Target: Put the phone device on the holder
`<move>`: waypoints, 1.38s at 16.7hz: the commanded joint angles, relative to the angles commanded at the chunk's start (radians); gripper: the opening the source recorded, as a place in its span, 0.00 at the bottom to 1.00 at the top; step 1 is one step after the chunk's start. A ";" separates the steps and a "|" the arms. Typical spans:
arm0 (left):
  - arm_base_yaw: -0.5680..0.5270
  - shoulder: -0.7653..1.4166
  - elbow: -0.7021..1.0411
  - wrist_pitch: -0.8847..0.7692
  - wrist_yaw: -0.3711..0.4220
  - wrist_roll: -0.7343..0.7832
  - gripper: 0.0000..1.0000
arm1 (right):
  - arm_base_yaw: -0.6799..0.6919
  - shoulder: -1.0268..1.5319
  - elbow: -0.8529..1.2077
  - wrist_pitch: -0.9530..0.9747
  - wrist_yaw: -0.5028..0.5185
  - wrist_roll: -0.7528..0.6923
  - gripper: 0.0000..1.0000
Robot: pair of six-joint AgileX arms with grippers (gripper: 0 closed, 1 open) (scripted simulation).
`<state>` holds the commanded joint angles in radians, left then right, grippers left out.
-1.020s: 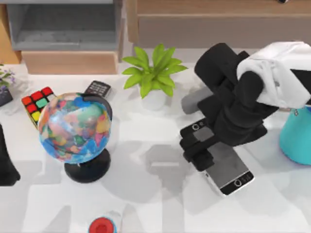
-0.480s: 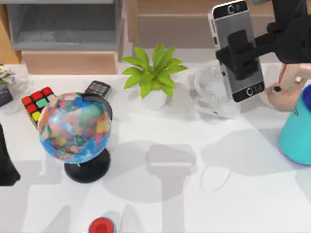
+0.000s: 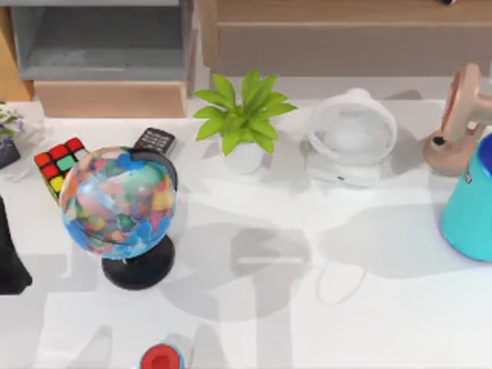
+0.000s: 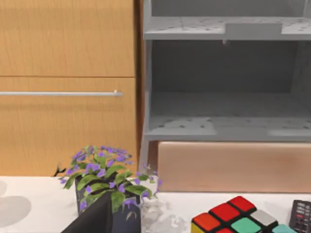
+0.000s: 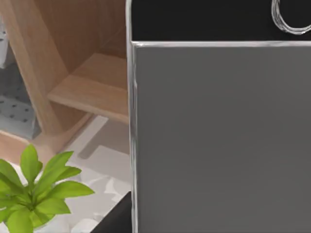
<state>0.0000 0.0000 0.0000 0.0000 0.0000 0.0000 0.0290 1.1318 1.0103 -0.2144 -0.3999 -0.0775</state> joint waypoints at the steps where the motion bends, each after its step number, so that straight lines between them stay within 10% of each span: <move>1: 0.000 0.000 0.000 0.000 0.000 0.000 1.00 | -0.053 -0.022 -0.029 0.026 -0.016 -0.016 0.00; 13: 0.000 0.000 0.000 0.000 0.000 0.000 1.00 | -0.568 -0.109 -0.395 0.188 -0.118 -0.183 0.00; 23: 0.000 0.000 0.000 0.000 0.000 0.000 1.00 | -0.637 -0.101 -0.466 0.192 -0.124 -0.202 0.00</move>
<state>0.0000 0.0000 0.0000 0.0000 0.0000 0.0000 -0.6079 1.0305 0.5439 -0.0228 -0.5244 -0.2799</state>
